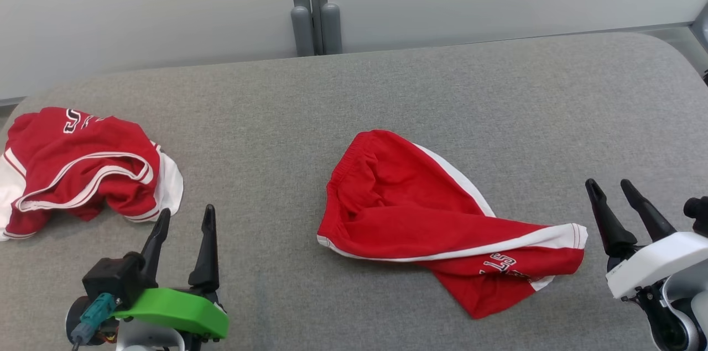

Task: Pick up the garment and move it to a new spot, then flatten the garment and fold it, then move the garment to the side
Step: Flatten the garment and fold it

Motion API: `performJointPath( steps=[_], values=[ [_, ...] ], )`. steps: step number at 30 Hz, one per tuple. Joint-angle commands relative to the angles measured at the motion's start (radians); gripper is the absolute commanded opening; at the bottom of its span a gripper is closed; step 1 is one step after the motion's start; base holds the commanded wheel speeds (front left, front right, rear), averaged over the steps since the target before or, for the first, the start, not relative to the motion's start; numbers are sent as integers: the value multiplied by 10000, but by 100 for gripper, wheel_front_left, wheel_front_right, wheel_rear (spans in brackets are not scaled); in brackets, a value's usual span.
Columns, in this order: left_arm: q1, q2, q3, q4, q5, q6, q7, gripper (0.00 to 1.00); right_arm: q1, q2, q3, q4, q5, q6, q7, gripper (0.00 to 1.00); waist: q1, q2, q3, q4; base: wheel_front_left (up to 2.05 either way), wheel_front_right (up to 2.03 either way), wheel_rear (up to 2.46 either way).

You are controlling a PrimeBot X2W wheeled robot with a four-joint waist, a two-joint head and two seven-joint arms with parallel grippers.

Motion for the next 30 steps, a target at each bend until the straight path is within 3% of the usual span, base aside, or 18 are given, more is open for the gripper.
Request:
performJointPath(
  steps=[1, 14, 30],
  values=[
    [133, 100, 118, -93, -20, 104, -79, 100, 206, 124, -116, -361, -270, -1, -228, 100, 0, -1, -73, -103, 0, 0, 0],
    [681, 346, 244, -995, 229, 248, -448, 100, 1952, 1898, -959, -2822, -1793, -3, -1263, 100, 0, -1, -345, -285, 0, 0, 0],
    [588, 283, 51, -917, 258, 223, -509, 100, 1972, 2174, -1508, -3154, -2611, -3, -834, 100, 0, -1, -268, -274, 0, 0, 0]
  ],
)
